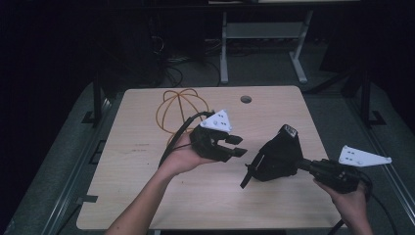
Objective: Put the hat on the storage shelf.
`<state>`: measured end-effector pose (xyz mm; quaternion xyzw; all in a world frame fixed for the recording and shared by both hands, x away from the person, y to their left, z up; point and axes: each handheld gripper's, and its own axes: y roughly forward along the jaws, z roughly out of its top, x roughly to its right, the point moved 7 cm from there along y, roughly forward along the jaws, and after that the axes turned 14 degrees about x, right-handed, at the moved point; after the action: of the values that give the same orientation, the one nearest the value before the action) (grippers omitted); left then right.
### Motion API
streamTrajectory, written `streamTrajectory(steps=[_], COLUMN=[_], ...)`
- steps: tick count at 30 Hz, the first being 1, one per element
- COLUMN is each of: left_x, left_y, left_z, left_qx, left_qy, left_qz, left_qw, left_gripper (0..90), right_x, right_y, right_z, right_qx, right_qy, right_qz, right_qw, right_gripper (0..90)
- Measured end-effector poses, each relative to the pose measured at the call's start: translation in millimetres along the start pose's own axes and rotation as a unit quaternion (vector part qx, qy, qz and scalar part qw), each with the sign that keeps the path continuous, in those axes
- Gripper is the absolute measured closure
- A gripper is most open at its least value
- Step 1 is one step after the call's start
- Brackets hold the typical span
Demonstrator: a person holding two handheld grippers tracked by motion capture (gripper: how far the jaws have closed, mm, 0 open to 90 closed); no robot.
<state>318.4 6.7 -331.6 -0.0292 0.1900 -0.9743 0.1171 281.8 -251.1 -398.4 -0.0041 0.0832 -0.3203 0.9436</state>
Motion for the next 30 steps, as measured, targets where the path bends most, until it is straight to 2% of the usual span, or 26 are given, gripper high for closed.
streamTrajectory(steps=[5,6,7,9,12,13,14,15,16,25,26,30], left_x=[-1.4,-1.7,-1.7,-2.1,-2.3,-2.3,-3.3,-3.3,-3.6,1.7,3.1,3.1], left_y=[-5.8,-8.1,-8.1,-11.0,-13.2,-13.2,-14.1,-14.1,-14.7,-15.5,-14.9,-17.2], left_z=[-14.7,-23.9,-23.9,-36.5,-51.9,-51.9,-62.6,-62.6,-71.5,-96.6,-103.8,-114.2], left_qx=[-0.005,-0.01,-0.01,-0.017,-0.024,-0.024,-0.033,-0.033,-0.037,-0.049,-0.05,-0.054], left_qy=[-0.004,-0.004,-0.004,-0.004,-0.006,-0.006,-0.01,-0.01,-0.011,-0.023,-0.026,-0.022], left_qz=[0.004,0.009,0.009,0.015,0.018,0.018,0.022,0.022,0.025,0.019,0.019,0.026], left_qw=[1.0,0.9999,0.9999,0.9997,0.9995,0.9995,0.9992,0.9992,0.9989,0.9984,0.9982,0.998], left_gripper=[59.9,59.9,59.4,57.6,54.9,54.1,53.4,53.0,52.5,51.3,50.0,48.3], right_x=[4.0,5.0,5.8,6.9,10.0,10.9,11.8,11.8,14.2,18.7,18.4,18.6], right_y=[-5.8,-6.5,-7.3,-8.9,-13.7,-14.9,-15.6,-15.6,-16.9,-13.8,-11.9,-8.6], right_z=[7.6,9.2,10.5,13.5,23.7,26.7,29.8,29.8,35.3,53.0,55.2,57.8], right_qx=[-0.007,-0.009,-0.012,-0.014,-0.002,-0.001,0.0,0.0,-0.002,-0.013,-0.015,-0.017], right_qy=[-0.005,-0.006,-0.007,-0.012,-0.017,-0.02,-0.021,-0.021,-0.025,-0.033,-0.032,-0.034], right_qz=[-0.004,-0.006,-0.007,-0.008,-0.016,-0.018,-0.02,-0.02,-0.023,-0.025,-0.024,-0.021], right_qw=[1.0,0.9999,0.9999,0.9998,0.9997,0.9996,0.9996,0.9996,0.9994,0.9991,0.9991,0.9991], right_gripper=[88.2,88.1,88.2,88.2,88.2,88.2,88.2,88.2,88.2,88.2,88.2,88.2])
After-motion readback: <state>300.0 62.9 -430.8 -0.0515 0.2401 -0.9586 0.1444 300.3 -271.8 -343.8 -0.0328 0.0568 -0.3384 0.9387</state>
